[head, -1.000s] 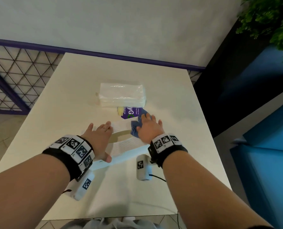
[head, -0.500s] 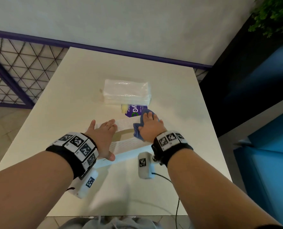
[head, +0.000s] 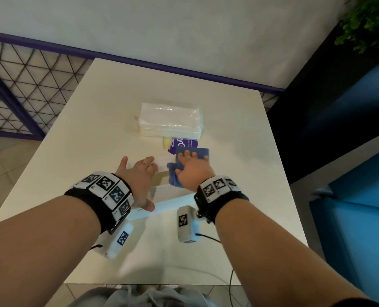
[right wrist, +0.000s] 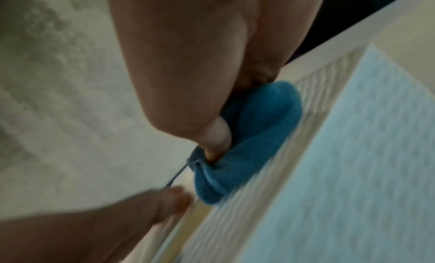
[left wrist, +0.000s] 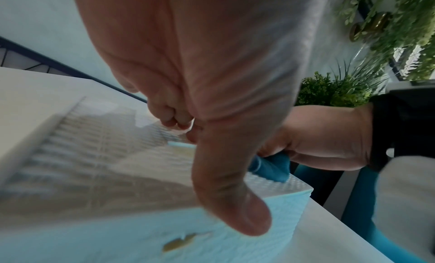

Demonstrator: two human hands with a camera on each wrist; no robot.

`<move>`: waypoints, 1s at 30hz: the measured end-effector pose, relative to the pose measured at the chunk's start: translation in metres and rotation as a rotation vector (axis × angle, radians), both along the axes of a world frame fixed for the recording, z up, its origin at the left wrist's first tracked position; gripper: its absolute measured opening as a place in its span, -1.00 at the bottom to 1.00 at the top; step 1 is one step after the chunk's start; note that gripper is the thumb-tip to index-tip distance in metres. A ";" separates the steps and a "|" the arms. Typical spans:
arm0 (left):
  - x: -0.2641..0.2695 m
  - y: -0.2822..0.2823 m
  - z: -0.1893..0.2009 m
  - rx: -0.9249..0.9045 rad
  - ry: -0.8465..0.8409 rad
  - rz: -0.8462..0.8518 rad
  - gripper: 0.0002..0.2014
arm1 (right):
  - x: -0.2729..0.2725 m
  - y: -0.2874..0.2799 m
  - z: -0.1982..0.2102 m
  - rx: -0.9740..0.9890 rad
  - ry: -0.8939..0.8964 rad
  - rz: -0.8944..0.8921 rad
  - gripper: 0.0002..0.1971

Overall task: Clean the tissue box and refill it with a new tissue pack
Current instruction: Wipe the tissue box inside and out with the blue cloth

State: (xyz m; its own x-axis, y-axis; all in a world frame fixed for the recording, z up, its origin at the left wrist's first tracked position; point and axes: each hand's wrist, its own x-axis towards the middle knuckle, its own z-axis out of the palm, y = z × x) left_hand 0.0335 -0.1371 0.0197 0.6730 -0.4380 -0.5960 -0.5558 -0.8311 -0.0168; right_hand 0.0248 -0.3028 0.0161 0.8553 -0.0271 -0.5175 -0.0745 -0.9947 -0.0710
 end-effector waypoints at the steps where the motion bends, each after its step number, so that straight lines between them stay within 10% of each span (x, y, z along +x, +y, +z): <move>1: 0.000 -0.001 0.000 0.009 -0.011 -0.003 0.13 | -0.003 0.008 -0.003 0.034 -0.004 0.030 -0.42; 21: -0.006 0.074 0.007 -0.162 -0.146 0.247 0.29 | -0.004 -0.052 0.004 0.087 -0.026 0.015 -0.43; 30: -0.001 0.061 0.009 -0.101 -0.158 0.207 0.02 | -0.006 0.069 0.016 0.106 0.060 0.361 -0.45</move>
State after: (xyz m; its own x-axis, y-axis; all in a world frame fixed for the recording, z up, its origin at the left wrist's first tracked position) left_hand 0.0323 -0.0760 0.0283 0.8354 -0.3335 -0.4368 -0.3713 -0.9285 -0.0011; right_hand 0.0188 -0.2337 0.0316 0.7685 0.3265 -0.5503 0.2719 -0.9451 -0.1811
